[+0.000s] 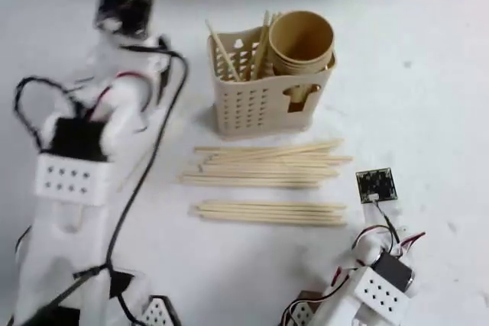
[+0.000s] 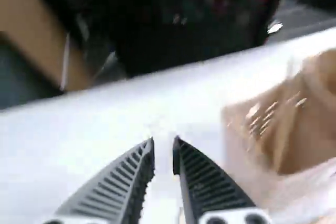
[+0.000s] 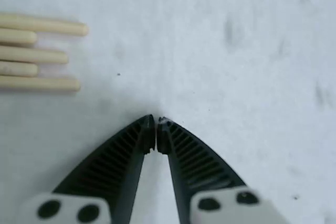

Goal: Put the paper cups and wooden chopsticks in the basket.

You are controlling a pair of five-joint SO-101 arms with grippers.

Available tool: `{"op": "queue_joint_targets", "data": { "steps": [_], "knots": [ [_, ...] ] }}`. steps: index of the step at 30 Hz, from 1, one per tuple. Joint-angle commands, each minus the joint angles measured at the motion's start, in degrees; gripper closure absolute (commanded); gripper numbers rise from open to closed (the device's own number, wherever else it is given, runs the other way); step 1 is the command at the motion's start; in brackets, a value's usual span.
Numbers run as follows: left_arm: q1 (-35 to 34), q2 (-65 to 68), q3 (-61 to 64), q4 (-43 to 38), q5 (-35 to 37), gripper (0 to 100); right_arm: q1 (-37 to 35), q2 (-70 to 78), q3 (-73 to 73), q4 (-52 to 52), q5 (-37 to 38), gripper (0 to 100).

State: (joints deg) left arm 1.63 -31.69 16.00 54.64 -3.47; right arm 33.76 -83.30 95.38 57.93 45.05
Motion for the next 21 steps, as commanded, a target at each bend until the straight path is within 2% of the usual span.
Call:
{"op": "queue_joint_targets", "data": {
  "steps": [1,5,11,16,21],
  "knots": [
    [-7.6,-5.76,6.42,2.02,-5.63,91,1.1,-0.31,-0.18,-0.92,0.7,97.4],
    [-13.93,-5.85,12.84,1.49,-11.43,91,1.1,-0.31,-0.18,-0.92,0.7,97.4],
    [-20.79,-5.85,21.19,-4.04,-19.69,91,1.1,-0.31,-0.18,-0.92,0.7,97.4],
    [-22.55,-5.76,26.46,-7.3,-21.27,91,1.1,-0.31,-0.18,-0.92,0.7,97.4],
    [-23.6,-5.67,29.19,-7.21,-21.36,91,1.1,-0.31,-0.18,-0.92,0.7,97.4]
  ]
}}
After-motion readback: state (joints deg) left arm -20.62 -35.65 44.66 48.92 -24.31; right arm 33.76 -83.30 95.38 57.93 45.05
